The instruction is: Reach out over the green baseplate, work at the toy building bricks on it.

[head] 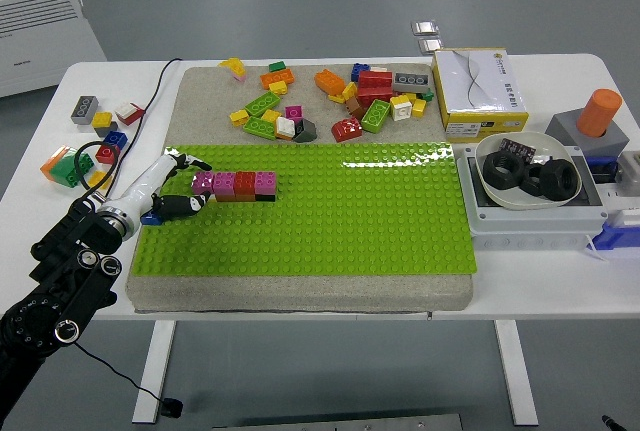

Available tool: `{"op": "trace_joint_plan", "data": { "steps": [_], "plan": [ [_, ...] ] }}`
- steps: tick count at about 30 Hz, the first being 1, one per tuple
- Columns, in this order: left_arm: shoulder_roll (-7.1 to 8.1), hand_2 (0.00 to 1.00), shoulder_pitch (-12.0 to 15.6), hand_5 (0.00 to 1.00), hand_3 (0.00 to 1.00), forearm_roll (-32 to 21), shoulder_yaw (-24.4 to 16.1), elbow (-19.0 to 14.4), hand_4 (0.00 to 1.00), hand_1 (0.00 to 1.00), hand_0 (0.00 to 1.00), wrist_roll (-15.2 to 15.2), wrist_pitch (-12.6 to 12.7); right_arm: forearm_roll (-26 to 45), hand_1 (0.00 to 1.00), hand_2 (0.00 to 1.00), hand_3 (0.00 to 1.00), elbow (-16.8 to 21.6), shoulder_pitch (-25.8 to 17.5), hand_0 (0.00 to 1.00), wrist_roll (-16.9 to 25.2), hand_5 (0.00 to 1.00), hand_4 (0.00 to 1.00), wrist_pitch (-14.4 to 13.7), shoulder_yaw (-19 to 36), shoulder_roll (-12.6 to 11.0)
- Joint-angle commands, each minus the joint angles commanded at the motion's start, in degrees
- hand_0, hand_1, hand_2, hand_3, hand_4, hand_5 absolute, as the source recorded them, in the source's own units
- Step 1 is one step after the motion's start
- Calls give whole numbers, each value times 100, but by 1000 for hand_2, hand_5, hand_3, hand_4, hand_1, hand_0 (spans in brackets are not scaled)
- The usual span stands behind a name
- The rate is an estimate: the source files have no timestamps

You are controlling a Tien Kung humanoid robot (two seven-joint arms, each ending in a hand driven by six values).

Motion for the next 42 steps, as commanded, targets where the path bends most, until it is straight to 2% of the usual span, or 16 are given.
{"op": "trace_joint_plan", "data": {
  "steps": [4, 5, 10, 11, 16, 17, 19, 22, 23, 31, 34, 35, 42],
  "plan": [
    [-2, 922, 8, 88, 696, 1, 5, -21, 640, 929, 936, -15, 3, 4, 610, 731, 809, 0, -3, 519, -7, 998, 908, -4, -11, -2],
    [-2, 934, 11, 93, 763, 4, 1, -33, 695, 933, 936, -19, 5, 6, 610, 730, 809, 0, -4, 519, -8, 998, 909, -5, -14, -3],
    [0, 934, 47, 93, 763, 96, -75, -207, 695, 933, 936, -34, 38, 15, 610, 730, 809, 0, -12, 519, -12, 998, 909, -9, -30, -7],
    [0, 954, 55, 137, 851, 122, -96, -251, 781, 935, 937, -32, 45, 14, 610, 730, 809, 0, -13, 519, -12, 998, 908, -9, -31, -8],
    [26, 954, 291, 137, 851, 507, -291, -833, 781, 935, 937, 92, 147, -27, 610, 730, 809, 0, -31, 519, -5, 998, 908, -2, 22, -12],
    [34, 935, 326, 414, 731, 573, -299, -919, 924, 934, 940, 110, 177, -29, 609, 725, 811, 0, -36, 519, -4, 998, 909, -2, 32, -13],
    [47, 935, 400, 414, 731, 777, -292, -1109, 924, 934, 940, 173, 284, -40, 609, 725, 811, 0, -46, 519, -4, 998, 909, -2, 54, -17],
    [42, 935, 434, 414, 731, 974, -274, -1189, 924, 934, 940, 210, 411, -78, 609, 725, 811, 0, -52, 519, -3, 998, 909, -2, 86, -17],
    [40, 940, 440, 641, 685, 1023, -266, -1195, 944, 932, 950, 217, 448, -87, 605, 726, 813, 0, -54, 519, -2, 998, 909, -1, 94, -16],
    [31, 939, 520, 631, 675, 1379, -236, -1157, 939, 932, 953, 316, 635, -103, 604, 726, 815, 0, -53, 519, 2, 998, 909, 1, 127, -23],
    [41, 939, 551, 631, 675, 1412, -217, -1172, 939, 932, 953, 333, 656, -107, 604, 726, 815, 0, -49, 519, 5, 998, 909, 1, 137, -26],
    [46, 939, 562, 671, 666, 1412, -206, -1179, 941, 932, 953, 337, 659, -108, 602, 726, 815, 0, -48, 519, 5, 998, 911, 2, 139, -27],
    [59, 937, 634, 674, 664, 1397, -115, -1202, 943, 932, 955, 376, 635, -114, 601, 726, 816, 0, -46, 519, 8, 998, 912, 3, 150, -30]
  ]
}}
